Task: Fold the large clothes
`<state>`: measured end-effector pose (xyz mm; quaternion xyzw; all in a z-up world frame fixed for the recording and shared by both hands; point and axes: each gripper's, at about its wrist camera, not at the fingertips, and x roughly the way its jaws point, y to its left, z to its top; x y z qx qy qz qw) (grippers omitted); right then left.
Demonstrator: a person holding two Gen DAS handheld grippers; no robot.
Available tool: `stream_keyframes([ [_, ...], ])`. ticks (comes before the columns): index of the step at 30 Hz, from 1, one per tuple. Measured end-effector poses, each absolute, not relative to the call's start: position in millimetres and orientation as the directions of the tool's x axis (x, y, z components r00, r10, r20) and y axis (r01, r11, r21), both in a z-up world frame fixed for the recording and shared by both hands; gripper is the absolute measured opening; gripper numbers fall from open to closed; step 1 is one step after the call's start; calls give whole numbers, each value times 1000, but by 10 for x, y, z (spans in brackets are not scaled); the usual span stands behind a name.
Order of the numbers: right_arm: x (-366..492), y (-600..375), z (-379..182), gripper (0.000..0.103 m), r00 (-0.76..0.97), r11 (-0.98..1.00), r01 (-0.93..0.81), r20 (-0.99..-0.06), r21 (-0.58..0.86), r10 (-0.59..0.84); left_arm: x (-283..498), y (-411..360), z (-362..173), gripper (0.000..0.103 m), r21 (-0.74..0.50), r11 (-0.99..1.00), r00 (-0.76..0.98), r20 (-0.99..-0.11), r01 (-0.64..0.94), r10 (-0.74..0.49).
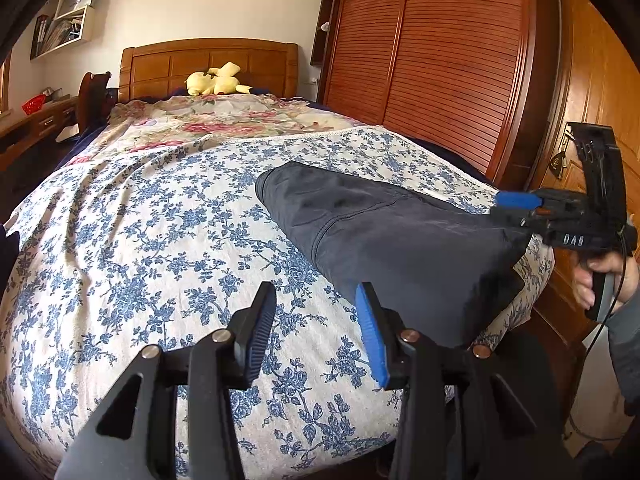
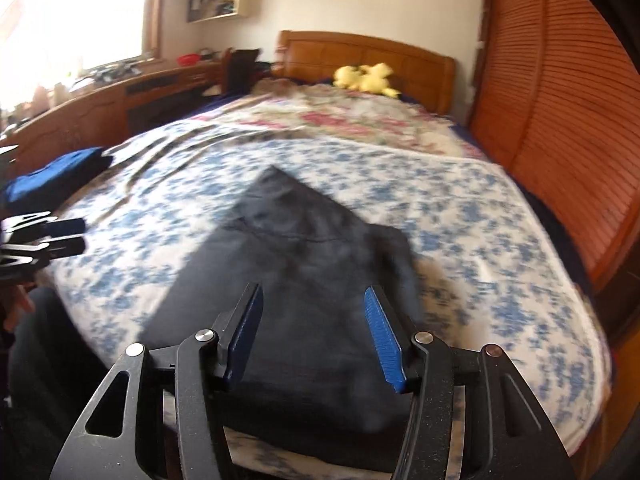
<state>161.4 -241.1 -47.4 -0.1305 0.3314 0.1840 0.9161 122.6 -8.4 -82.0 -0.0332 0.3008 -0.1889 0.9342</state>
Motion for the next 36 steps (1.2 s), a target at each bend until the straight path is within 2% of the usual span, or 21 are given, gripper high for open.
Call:
stream_keyframes([
  [5,1629,-2097,-724,54,656,868,-487,-697,-96,291,1229,-85,-839,40,-174,927,745,-554,332,-370],
  [11,1620,-2078,-1175,55,604,869,-485,-757,-101,249,1237,-80,-871,41,-174,930,745,-559,325,-365],
  [14,1564,-2114,-1360,55,611,868,-483,-755,-117,238,1252,-85,-884,41,-175,930,743,-562,323,-364],
  [19,1492,-2237,-1268,55,626,884,-454,-746,-112,226,1311,-136,-902,41,-171,926,736,-565,338,-373],
  [28,1371,-2928,-867,55,710,955,-284,-688,-87,148,1730,-371,-935,42,-125,904,713,-575,409,-402],
  [36,1285,-3311,-909,55,703,983,-167,-708,-71,69,2313,-560,-986,43,-102,885,690,-588,454,-422],
])
